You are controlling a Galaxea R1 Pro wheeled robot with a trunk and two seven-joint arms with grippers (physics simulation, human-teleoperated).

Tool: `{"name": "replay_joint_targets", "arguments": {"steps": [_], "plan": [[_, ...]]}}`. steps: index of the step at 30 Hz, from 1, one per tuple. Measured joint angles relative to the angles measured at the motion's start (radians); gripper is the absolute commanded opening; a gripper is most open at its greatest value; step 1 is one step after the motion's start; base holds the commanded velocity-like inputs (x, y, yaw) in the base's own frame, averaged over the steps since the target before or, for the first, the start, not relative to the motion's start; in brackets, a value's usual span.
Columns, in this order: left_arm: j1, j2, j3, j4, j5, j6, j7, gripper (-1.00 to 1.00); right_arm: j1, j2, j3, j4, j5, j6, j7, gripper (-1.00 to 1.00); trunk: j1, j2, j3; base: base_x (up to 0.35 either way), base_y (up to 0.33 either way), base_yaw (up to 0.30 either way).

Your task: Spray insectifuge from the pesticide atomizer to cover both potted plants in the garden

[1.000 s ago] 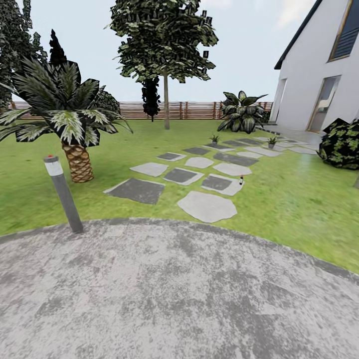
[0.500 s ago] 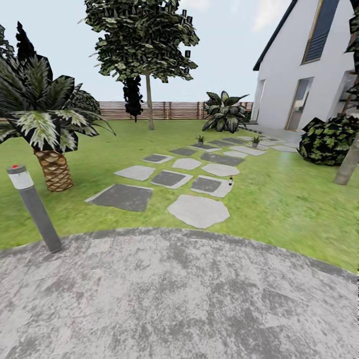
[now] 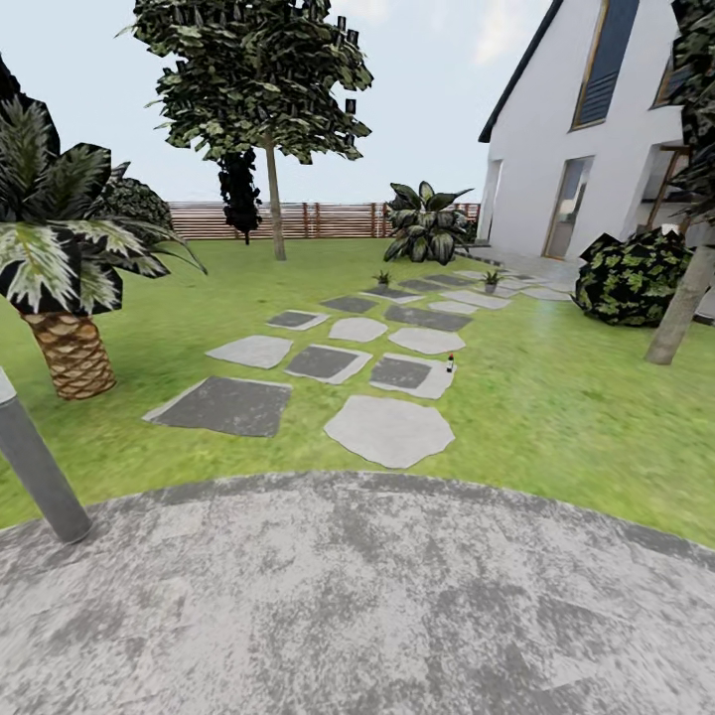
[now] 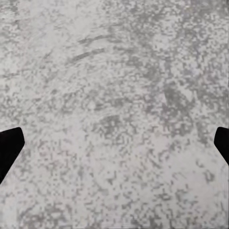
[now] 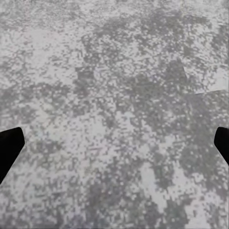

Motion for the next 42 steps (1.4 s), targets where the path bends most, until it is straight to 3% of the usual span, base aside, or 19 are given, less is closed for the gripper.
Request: {"name": "replay_joint_targets", "arguments": {"steps": [14,34,38,40,42], "plan": [[0.000,0.000,-0.001,0.000,-0.001,0.000,0.000,1.00,0.000,0.000,0.000,-0.001,0.000,0.000,0.000,1.00,0.000,0.000,0.000,0.311,0.152,-0.001],[-0.005,0.001,0.000,-0.010,-0.001,0.000,0.001,1.00,0.000,0.001,0.000,-0.001,-0.001,0.000,0.000,1.00,0.000,0.000,0.000,0.337,-0.075,-0.146],[-0.072,0.018,-0.001,-0.016,0.003,0.003,0.000,1.00,0.000,0.001,0.000,-0.016,-0.001,-0.001,0.000,1.00,0.000,0.000,0.000,0.187,-0.060,-0.011],[-0.200,0.028,-0.001,-0.012,0.003,0.019,0.000,1.00,-0.001,0.001,0.000,-0.088,-0.001,0.000,-0.001,1.00,0.001,0.000,0.000,0.015,-0.005,-0.001],[-0.204,0.030,-0.001,-0.007,0.003,0.021,0.000,1.00,-0.002,0.001,0.000,-0.111,-0.001,0.000,-0.001,1.00,0.001,0.000,0.000,0.008,-0.003,0.000]]}}
